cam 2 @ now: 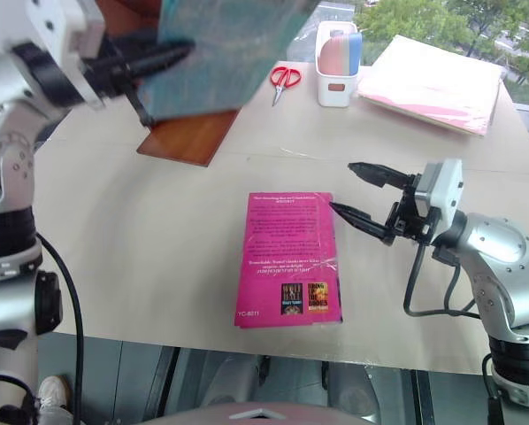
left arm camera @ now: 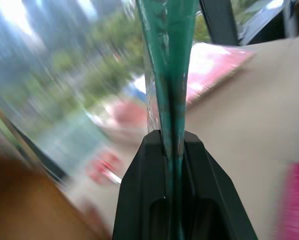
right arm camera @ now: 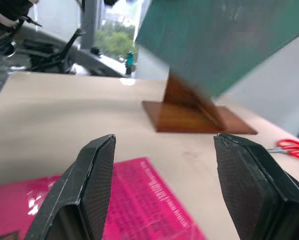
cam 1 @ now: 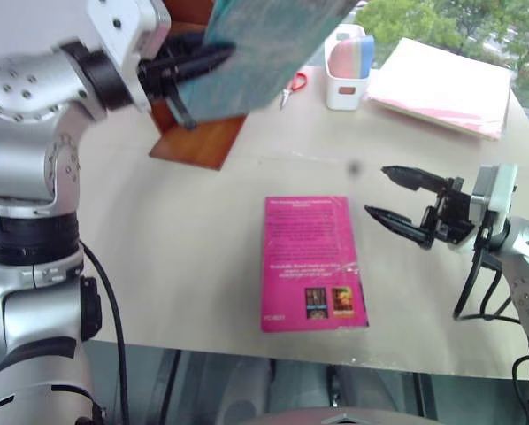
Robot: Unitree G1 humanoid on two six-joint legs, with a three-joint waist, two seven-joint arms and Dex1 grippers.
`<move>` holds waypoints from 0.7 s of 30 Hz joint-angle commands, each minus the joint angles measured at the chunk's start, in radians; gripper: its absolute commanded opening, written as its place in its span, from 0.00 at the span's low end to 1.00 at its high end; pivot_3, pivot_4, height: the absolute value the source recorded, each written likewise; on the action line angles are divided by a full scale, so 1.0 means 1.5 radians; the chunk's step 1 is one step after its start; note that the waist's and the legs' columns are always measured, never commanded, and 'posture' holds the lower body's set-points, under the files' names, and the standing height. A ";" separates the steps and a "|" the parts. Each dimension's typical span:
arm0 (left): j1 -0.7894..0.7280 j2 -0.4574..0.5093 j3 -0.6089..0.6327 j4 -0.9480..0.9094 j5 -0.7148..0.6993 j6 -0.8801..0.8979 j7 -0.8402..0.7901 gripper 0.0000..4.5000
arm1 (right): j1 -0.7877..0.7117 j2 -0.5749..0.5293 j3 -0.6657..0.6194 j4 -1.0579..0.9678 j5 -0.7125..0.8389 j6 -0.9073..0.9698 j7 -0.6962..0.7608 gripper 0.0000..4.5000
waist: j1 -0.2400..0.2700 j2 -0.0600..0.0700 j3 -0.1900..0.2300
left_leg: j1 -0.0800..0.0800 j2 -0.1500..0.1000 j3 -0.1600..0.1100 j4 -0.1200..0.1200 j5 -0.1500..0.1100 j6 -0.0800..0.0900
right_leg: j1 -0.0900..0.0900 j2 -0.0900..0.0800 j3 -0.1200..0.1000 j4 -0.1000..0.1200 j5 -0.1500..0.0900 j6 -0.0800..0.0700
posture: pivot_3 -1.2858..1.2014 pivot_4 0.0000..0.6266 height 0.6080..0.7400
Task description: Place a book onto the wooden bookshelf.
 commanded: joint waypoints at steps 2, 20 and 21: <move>-0.089 0.048 -0.020 0.178 0.107 -0.259 -0.053 0.02 | -0.041 0.034 -0.051 -0.011 0.020 -0.017 -0.076 0.71 | -0.002 0.000 0.000 | 0.001 0.000 0.001 -0.001 0.000 0.000 | 0.000 0.000 0.001 0.000 0.000 0.000 | 0.52 0.24 1.00; -0.263 0.120 -0.169 0.758 0.421 -0.713 0.049 0.02 | -0.004 0.095 -0.086 -0.132 0.113 -0.069 -0.118 0.71 | -0.003 -0.001 0.001 | -0.002 0.000 0.002 -0.002 0.000 0.000 | -0.004 0.000 0.001 0.002 0.000 0.000 | 0.52 0.24 1.00; -0.267 0.120 -0.174 0.771 0.431 -0.717 0.058 0.02 | 0.012 0.084 -0.095 -0.133 0.118 -0.068 -0.105 0.71 | -0.003 -0.001 0.001 | -0.002 0.000 0.002 -0.002 0.000 0.000 | -0.004 0.000 0.001 0.002 0.000 0.000 | 0.52 0.24 1.00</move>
